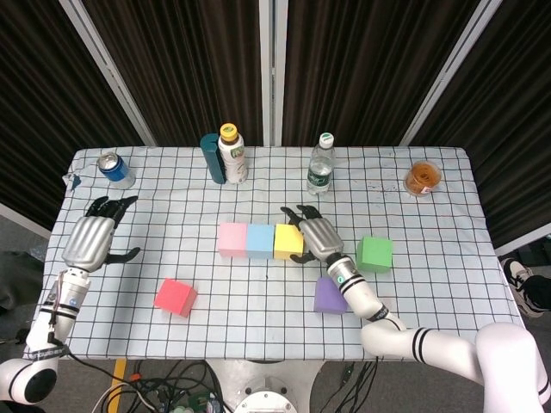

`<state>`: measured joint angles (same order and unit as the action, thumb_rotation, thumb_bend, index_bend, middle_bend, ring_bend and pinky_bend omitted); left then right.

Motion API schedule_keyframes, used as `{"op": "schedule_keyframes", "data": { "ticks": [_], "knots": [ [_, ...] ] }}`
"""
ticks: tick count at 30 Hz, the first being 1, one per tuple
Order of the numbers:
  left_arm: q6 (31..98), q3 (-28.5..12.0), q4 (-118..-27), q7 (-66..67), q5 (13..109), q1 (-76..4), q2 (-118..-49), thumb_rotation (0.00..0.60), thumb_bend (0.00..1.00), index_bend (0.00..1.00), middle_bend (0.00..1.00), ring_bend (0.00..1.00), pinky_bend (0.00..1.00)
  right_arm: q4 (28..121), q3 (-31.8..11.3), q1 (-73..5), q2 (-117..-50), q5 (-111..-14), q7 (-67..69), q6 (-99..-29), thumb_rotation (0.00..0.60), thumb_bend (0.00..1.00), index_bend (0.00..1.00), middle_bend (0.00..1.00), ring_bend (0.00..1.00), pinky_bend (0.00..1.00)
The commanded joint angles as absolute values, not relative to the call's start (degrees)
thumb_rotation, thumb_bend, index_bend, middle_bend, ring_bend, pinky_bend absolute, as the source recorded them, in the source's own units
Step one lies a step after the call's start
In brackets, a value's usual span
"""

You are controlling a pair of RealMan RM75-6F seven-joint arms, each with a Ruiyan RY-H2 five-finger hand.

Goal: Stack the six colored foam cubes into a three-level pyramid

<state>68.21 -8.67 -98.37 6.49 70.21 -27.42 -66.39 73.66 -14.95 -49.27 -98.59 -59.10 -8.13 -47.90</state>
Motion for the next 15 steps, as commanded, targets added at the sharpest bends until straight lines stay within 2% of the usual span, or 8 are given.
{"op": "schedule_keyframes", "data": {
  "ticks": [1,15],
  "knots": [
    [68.3,-8.8,-98.4,6.5,70.3,-27.3,-66.4,0.6,0.16,0.11,0.14,0.16,0.09,73.7,-15.1,-49.4,-98.7,-59.1,-8.1,-47.9,0.6,0.15,0.0,0.31,0.02,0.01],
    [68.1,-9.1,-98.1,6.3,70.4,-27.0,-66.3,0.6,0.16,0.11,0.14,0.16,0.09,72.7,-15.3,-50.2,-99.9,-58.8,-8.7,-47.3,0.6,0.15,0.0,0.3,0.02,0.01]
  ]
}}
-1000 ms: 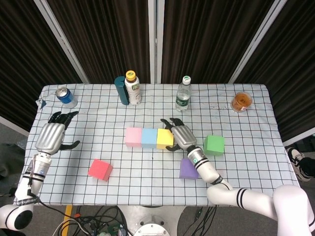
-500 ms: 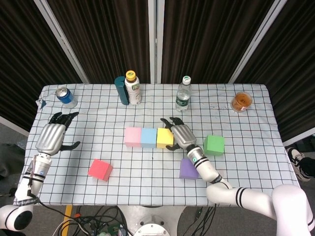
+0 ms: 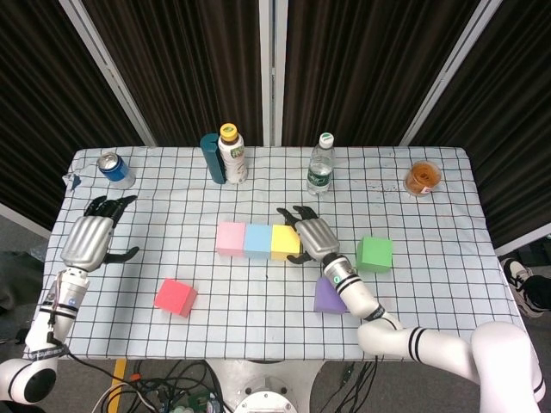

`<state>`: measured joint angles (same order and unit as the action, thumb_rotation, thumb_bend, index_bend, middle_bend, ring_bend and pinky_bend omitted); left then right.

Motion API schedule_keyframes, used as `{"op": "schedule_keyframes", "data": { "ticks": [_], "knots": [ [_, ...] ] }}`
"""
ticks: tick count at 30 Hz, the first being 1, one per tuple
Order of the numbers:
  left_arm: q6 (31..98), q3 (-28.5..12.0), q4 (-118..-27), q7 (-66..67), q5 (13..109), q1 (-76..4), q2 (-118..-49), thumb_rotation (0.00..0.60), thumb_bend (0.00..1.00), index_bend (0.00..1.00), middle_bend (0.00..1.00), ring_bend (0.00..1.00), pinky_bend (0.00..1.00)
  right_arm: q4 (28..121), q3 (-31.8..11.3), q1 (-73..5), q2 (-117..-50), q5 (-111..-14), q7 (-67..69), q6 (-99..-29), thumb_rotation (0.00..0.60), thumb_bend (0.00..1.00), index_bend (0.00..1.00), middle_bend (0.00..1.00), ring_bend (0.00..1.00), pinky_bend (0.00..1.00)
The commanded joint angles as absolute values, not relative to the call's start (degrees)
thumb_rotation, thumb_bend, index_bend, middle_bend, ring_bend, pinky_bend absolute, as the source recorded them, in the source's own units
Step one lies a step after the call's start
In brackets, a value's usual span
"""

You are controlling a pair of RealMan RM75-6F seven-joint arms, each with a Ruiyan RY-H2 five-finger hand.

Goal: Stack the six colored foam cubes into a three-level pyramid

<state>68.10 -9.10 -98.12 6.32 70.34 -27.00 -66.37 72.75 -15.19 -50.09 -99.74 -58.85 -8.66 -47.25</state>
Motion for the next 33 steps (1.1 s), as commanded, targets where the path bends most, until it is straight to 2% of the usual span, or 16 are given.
{"op": "schedule_keyframes", "data": {
  "ticks": [1,10,22,27,33],
  "knots": [
    [68.2,-9.1,-98.1,6.3,70.4,-26.9,-66.3,0.6,0.16,0.11,0.14,0.16,0.09,72.7,-15.3,-50.2,-100.0,-58.7,-8.8,-47.2,0.6,0.15,0.0,0.3,0.02,0.01],
    [68.0,-9.2,-97.7,5.8,70.8,-26.7,-66.5,0.6,0.16,0.11,0.14,0.16,0.09,72.7,-15.2,-50.7,-100.5,-57.8,-10.1,-46.9,0.6,0.15,0.0,0.27,0.02,0.01],
    [67.8,-9.3,-97.7,5.9,71.4,-26.7,-66.4,0.6,0.16,0.11,0.14,0.16,0.09,75.0,-14.9,-50.6,-99.2,-56.9,-11.0,-46.4,0.6,0.13,0.0,0.11,0.0,0.0],
    [67.2,-9.1,-97.0,5.3,72.0,-26.8,-65.8,0.6,0.16,0.11,0.14,0.16,0.09,81.6,-15.6,-48.7,-93.9,-57.8,-9.9,-48.3,0.6,0.13,0.0,0.04,0.0,0.0],
    [66.0,-7.0,-94.8,1.0,76.8,-26.4,-64.3,0.6,0.16,0.11,0.14,0.16,0.09,93.1,-16.2,-43.6,-80.9,-60.3,-8.5,-53.1,0.6,0.13,0.0,0.04,0.0,0.0]
  ]
}}
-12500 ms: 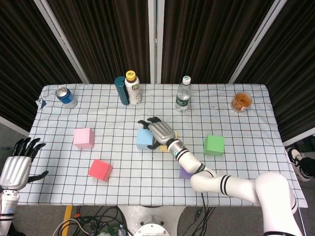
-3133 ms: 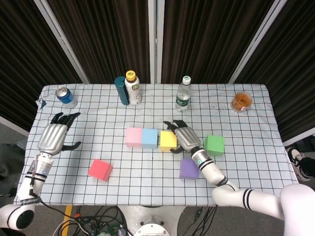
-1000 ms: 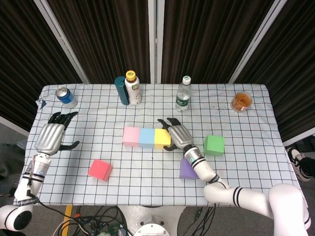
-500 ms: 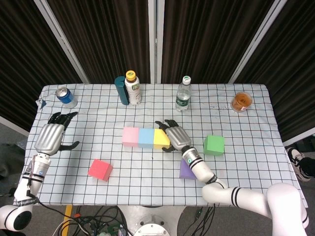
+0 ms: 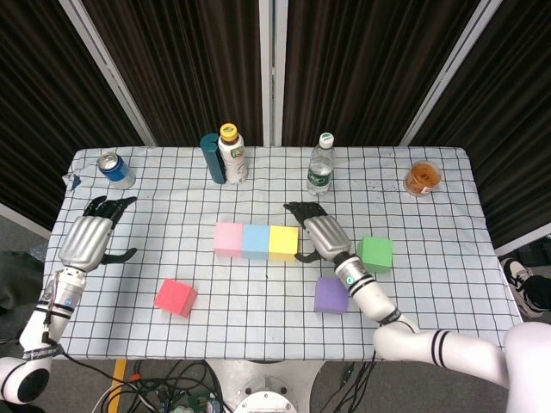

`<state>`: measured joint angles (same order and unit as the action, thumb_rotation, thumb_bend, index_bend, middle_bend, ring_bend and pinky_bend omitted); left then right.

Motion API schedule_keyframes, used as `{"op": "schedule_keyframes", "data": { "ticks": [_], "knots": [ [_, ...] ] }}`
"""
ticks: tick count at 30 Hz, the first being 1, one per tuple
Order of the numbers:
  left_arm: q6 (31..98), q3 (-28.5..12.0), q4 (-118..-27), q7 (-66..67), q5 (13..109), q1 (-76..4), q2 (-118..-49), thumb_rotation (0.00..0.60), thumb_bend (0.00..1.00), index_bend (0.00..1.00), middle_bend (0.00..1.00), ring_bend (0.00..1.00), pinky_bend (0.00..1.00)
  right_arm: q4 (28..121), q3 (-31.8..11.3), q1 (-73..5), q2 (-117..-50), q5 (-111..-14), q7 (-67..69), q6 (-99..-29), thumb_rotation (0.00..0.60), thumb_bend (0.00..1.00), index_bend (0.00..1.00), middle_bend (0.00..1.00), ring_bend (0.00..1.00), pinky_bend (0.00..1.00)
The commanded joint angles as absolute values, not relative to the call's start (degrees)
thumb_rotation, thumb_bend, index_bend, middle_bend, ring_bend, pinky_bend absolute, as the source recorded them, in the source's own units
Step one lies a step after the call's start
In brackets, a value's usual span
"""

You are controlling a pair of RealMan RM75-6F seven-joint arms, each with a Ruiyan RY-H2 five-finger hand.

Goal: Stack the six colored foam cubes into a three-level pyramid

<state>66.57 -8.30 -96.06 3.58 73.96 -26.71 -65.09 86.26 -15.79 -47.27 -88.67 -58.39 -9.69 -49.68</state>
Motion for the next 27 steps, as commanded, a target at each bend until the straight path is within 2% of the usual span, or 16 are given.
{"op": "schedule_keyframes", "data": {
  "ticks": [1,4,11,17,27],
  "knots": [
    [66.1,-6.5,-94.4,-0.1,77.8,-26.2,-64.2,0.6,0.16,0.12,0.14,0.16,0.09,94.5,-16.1,-42.6,-79.1,-60.9,-8.0,-54.0,0.6,0.13,0.0,0.04,0.0,0.0],
    [66.6,-4.3,-92.7,-4.1,82.9,-25.6,-63.7,0.6,0.16,0.13,0.14,0.16,0.09,98.1,-15.4,-38.8,-73.2,-63.3,-5.1,-56.7,0.6,0.12,0.0,0.04,0.0,0.0],
    [65.9,0.3,-93.0,-6.0,90.3,-25.3,-61.1,0.6,0.17,0.13,0.14,0.14,0.09,101.0,-12.9,-32.5,-65.1,-68.9,1.1,-60.9,0.6,0.12,0.0,0.04,0.0,0.0],
    [64.8,1.9,-93.9,-3.2,92.0,-25.4,-62.3,0.6,0.17,0.13,0.14,0.13,0.09,101.1,-11.3,-29.6,-62.3,-72.0,5.2,-62.4,0.6,0.12,0.0,0.05,0.0,0.0],
    [60.3,3.7,-93.9,1.7,92.4,-26.8,-65.6,0.6,0.17,0.12,0.12,0.11,0.09,100.5,-10.6,-28.2,-61.8,-74.2,8.1,-63.0,0.6,0.12,0.0,0.05,0.0,0.0]
  ]
}}
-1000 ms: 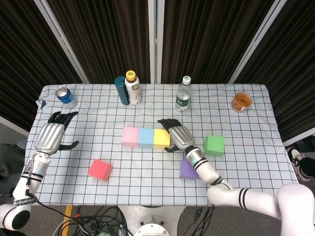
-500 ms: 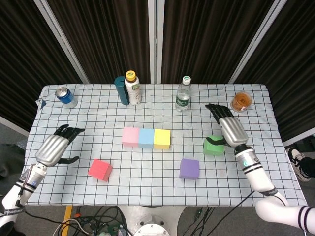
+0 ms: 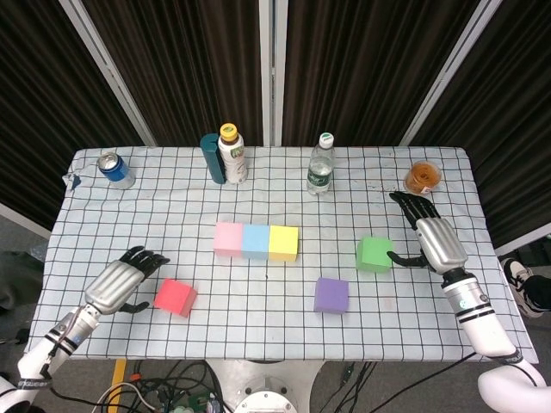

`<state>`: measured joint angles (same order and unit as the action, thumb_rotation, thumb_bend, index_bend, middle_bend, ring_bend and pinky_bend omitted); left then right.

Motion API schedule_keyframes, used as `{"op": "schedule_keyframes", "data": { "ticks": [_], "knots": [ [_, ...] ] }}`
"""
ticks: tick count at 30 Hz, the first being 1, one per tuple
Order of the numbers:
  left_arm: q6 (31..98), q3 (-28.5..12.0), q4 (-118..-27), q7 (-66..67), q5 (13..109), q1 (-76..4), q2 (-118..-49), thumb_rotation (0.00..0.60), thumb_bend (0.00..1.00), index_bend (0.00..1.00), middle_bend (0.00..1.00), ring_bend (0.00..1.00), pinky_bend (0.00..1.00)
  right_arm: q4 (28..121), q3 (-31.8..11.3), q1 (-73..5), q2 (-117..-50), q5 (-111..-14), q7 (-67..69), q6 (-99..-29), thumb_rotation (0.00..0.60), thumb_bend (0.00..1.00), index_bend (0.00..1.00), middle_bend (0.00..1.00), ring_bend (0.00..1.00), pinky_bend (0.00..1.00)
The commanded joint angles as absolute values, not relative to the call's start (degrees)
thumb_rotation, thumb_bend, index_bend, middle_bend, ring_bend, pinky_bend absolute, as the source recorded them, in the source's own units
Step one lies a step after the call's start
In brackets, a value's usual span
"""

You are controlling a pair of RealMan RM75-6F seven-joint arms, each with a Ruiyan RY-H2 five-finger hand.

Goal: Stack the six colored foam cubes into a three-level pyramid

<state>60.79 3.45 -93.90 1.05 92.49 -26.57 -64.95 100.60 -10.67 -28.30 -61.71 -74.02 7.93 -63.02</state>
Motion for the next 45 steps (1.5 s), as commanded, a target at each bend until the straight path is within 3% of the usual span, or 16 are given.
{"op": "schedule_keyframes", "data": {
  "ticks": [1,12,14,19,22,29,34,41,45],
  "knots": [
    [60.1,3.8,-93.8,2.0,92.2,-26.8,-66.0,0.6,0.17,0.12,0.12,0.11,0.09,100.5,-10.5,-28.2,-61.8,-74.3,8.2,-63.0,0.6,0.12,0.0,0.05,0.0,0.0],
    [57.9,4.4,-92.3,4.9,91.5,-27.5,-70.7,0.6,0.17,0.16,0.13,0.11,0.09,100.1,-10.2,-28.0,-62.6,-74.8,8.5,-62.6,0.6,0.12,0.0,0.05,0.0,0.0],
    [58.2,3.9,-91.4,5.1,90.9,-27.4,-71.8,0.6,0.17,0.2,0.17,0.13,0.09,100.0,-10.2,-27.9,-62.6,-74.8,8.5,-62.6,0.6,0.12,0.0,0.05,0.0,0.0],
    [59.7,1.9,-90.1,3.6,89.3,-27.5,-73.5,0.6,0.17,0.39,0.37,0.29,0.14,99.9,-10.3,-27.6,-62.6,-74.9,8.7,-63.1,0.6,0.12,0.0,0.05,0.0,0.0],
    [60.0,-0.1,-91.0,0.1,87.7,-28.2,-72.9,0.6,0.17,0.41,0.43,0.34,0.16,100.0,-10.4,-27.4,-62.5,-75.2,8.9,-63.4,0.6,0.12,0.0,0.05,0.0,0.0],
    [60.9,-8.0,-96.6,-5.1,81.2,-30.7,-68.2,0.6,0.17,0.41,0.43,0.34,0.16,99.9,-10.7,-27.0,-62.2,-75.7,10.0,-64.1,0.6,0.12,0.0,0.05,0.0,0.0],
    [55.2,-12.7,-99.8,-1.7,73.9,-35.7,-66.1,0.6,0.17,0.41,0.42,0.34,0.16,99.4,-10.8,-26.9,-62.1,-76.0,11.0,-64.1,0.6,0.12,0.0,0.05,0.0,0.0],
    [47.5,-15.3,-100.1,8.3,61.6,-43.9,-68.3,0.6,0.16,0.4,0.41,0.34,0.17,98.4,-10.8,-26.7,-61.9,-76.2,12.3,-63.9,0.6,0.12,0.0,0.05,0.0,0.0],
    [46.7,-16.0,-99.3,15.1,53.1,-48.4,-70.2,0.6,0.16,0.39,0.41,0.34,0.17,98.1,-10.7,-26.6,-61.9,-76.6,12.9,-63.8,0.6,0.12,0.0,0.05,0.0,0.0]
  ]
}}
